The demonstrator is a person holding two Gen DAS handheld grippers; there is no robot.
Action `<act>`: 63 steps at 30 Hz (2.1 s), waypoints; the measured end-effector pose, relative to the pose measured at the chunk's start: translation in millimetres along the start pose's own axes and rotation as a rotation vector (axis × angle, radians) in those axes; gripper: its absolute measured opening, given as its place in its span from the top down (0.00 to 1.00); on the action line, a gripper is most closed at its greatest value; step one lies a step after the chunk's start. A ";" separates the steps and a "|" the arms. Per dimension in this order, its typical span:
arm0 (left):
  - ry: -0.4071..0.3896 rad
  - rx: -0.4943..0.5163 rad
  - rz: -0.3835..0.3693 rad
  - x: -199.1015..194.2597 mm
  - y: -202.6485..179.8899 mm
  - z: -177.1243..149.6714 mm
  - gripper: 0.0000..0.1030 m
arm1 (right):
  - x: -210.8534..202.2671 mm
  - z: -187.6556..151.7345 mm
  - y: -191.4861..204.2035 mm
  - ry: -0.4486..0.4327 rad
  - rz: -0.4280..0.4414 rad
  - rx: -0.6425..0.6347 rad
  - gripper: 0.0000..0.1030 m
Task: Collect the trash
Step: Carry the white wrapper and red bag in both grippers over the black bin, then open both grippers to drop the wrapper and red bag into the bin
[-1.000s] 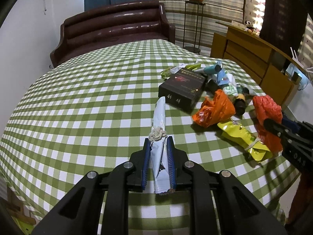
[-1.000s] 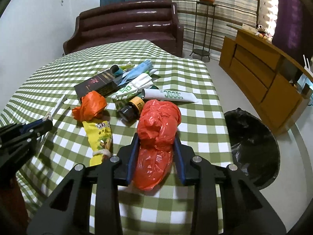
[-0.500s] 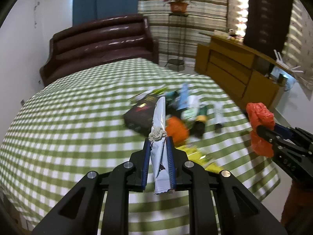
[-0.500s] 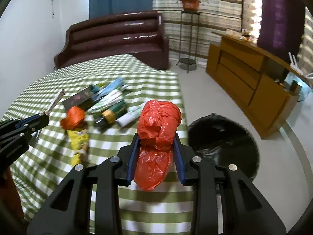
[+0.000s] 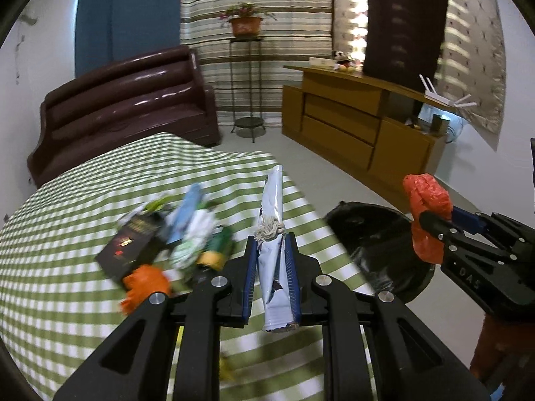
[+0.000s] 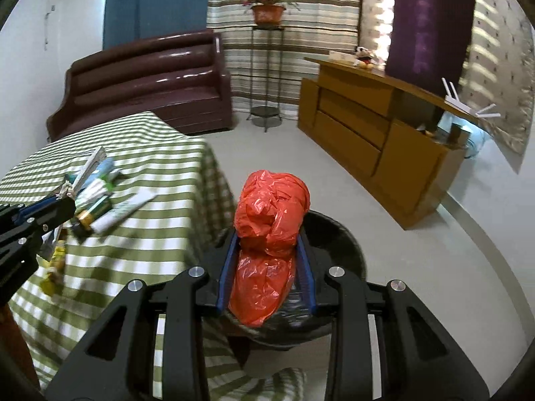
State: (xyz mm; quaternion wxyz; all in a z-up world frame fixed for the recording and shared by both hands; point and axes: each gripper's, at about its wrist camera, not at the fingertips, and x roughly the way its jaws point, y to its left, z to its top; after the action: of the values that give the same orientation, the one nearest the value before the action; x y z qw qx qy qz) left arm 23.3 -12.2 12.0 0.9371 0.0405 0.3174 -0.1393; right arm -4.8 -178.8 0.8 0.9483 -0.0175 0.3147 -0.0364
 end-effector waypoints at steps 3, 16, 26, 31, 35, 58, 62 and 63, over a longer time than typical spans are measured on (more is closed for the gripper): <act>0.004 0.017 -0.017 11.1 -15.6 3.9 0.82 | 6.0 -2.6 -11.4 0.008 -0.014 0.012 0.69; 0.051 0.071 -0.039 50.9 -59.2 11.2 0.82 | 30.0 -8.3 -38.0 0.025 -0.047 0.053 0.69; 0.064 0.112 -0.040 69.9 -80.9 18.3 0.82 | 43.9 -3.9 -53.4 0.022 -0.052 0.090 0.69; 0.081 0.123 -0.033 78.0 -86.8 19.7 0.82 | 51.0 -4.1 -57.0 0.031 -0.049 0.102 0.68; 0.098 0.118 -0.026 82.4 -88.0 20.8 0.72 | 54.9 -4.1 -61.3 0.036 -0.049 0.112 0.61; 0.107 0.050 0.040 42.1 -61.9 14.2 0.49 | 21.4 -3.7 -44.5 0.010 -0.007 0.100 0.55; 0.109 0.033 0.079 26.8 -48.1 6.4 0.47 | 10.4 -6.4 -35.2 0.012 0.018 0.093 0.54; 0.111 0.025 0.090 22.9 -43.5 3.8 0.47 | 8.5 -7.0 -32.5 0.012 0.023 0.092 0.53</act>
State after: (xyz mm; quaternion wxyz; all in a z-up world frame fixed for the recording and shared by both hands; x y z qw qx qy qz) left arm 30.5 -59.8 1.7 0.9228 0.0740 0.3649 -0.0987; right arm -4.1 -211.9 -8.1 0.9466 0.0299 0.3185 -0.0399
